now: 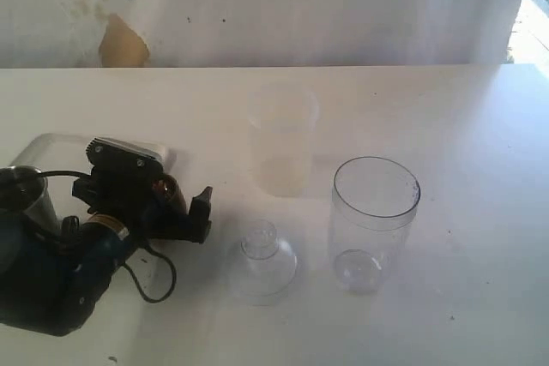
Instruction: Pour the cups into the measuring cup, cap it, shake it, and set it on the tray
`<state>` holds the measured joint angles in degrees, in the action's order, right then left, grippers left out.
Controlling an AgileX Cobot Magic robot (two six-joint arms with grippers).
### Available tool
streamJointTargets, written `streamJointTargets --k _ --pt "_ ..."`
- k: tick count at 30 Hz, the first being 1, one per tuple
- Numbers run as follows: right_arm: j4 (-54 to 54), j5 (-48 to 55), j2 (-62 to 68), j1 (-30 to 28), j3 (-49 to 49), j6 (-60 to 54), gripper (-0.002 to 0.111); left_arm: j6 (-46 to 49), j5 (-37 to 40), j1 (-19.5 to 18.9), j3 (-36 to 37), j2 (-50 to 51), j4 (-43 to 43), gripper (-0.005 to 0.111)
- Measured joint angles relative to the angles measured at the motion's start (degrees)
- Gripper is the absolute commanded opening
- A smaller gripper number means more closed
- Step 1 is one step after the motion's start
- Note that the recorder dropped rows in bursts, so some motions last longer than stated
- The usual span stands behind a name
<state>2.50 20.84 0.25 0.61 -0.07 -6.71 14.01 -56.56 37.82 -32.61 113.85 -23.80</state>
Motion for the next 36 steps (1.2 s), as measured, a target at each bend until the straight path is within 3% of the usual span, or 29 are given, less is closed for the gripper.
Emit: streamJointTargets --k 16,18,19,31,36 --pt "0.0 0.0 0.0 0.0 0.0 0.0 0.0 11.67 1.6 0.0 -0.48 0.0 0.17 0.104" --pt "0.0 0.0 0.0 0.0 0.0 0.0 0.0 12.58 1.85 0.0 -0.48 0.0 0.96 0.095" --pt "0.0 0.0 0.0 0.0 0.0 0.0 0.0 12.69 1.93 0.0 -0.48 0.0 1.04 0.083" --pt "0.0 0.0 0.0 0.0 0.0 0.0 0.0 13.01 1.83 -0.13 -0.51 0.0 0.62 0.003" --pt "0.0 0.0 0.0 0.0 0.0 0.0 0.0 13.23 1.32 -0.13 -0.51 0.0 2.79 0.0"
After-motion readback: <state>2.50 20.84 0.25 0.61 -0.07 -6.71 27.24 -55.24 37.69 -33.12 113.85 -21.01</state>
